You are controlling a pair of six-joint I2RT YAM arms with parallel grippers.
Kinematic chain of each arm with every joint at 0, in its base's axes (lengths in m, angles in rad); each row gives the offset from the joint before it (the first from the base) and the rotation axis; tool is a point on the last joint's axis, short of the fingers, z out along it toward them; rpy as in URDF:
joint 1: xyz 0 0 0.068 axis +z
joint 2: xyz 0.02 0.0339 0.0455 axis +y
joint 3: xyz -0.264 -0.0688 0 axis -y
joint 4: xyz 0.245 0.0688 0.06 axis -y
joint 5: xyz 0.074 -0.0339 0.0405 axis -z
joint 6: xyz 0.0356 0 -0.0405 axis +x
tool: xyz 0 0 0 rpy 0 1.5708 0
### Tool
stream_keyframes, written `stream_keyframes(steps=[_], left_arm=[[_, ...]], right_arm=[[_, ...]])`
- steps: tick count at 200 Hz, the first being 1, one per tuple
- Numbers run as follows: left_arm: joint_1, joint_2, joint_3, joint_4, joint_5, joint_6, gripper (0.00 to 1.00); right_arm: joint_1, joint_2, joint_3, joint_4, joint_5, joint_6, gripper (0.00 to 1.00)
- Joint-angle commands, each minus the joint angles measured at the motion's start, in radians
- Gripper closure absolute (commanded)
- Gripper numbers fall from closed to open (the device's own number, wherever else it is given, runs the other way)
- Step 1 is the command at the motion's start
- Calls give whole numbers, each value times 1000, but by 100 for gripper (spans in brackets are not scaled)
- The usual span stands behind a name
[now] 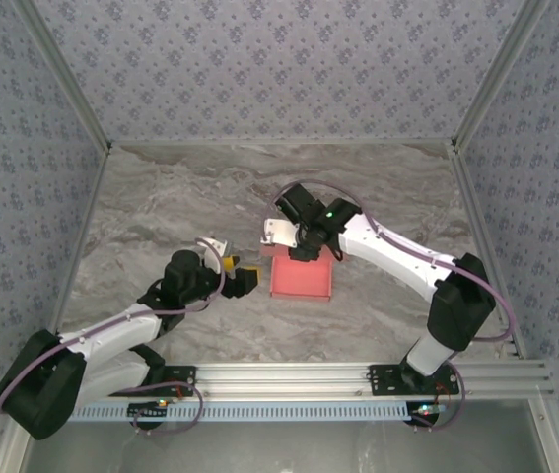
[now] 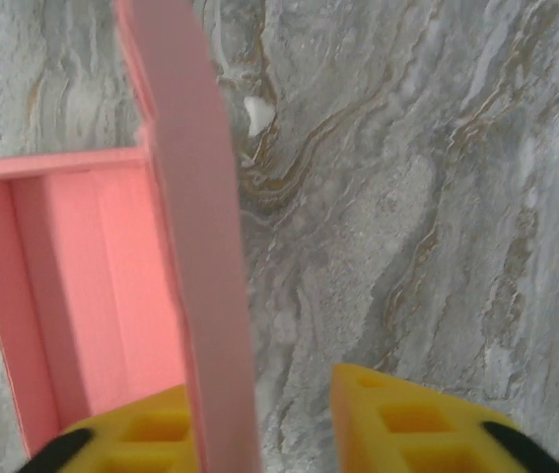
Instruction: Fold the paper box
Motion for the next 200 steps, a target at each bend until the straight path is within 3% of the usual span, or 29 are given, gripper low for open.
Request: stream_keyframes(steps=[1, 3, 9, 15, 57, 70, 93, 109, 145, 200], left_arm=[[-11, 4, -6, 98, -2, 119, 15], [-11, 4, -4, 95, -3, 125, 15], [-10, 2, 9, 78, -4, 148, 15], [-11, 3, 24, 52, -7, 175, 15], [-20, 107, 104, 28, -8, 308, 16], [-21, 144, 127, 35, -2, 319, 17], [-19, 203, 172, 45, -7, 327, 19], [-15, 239, 215, 17, -4, 329, 22], [-6, 259, 240, -3, -18, 322, 27], [4, 325, 310, -60, 57, 321, 49]], right_arm=[[17, -84, -32, 81, 42, -51, 62], [19, -93, -37, 87, 44, -49, 56], [18, -117, -54, 109, 49, -41, 18], [14, -142, -70, 134, 56, -23, 9], [-61, -368, -275, 308, 52, 180, 7], [-164, -467, -357, 372, -60, 298, 6], [-430, -569, -471, 426, -448, 579, 1], [-504, -625, -579, 499, -494, 713, 0], [-597, -666, -728, 575, -589, 766, 4], [-592, -616, -801, 648, -642, 773, 5]])
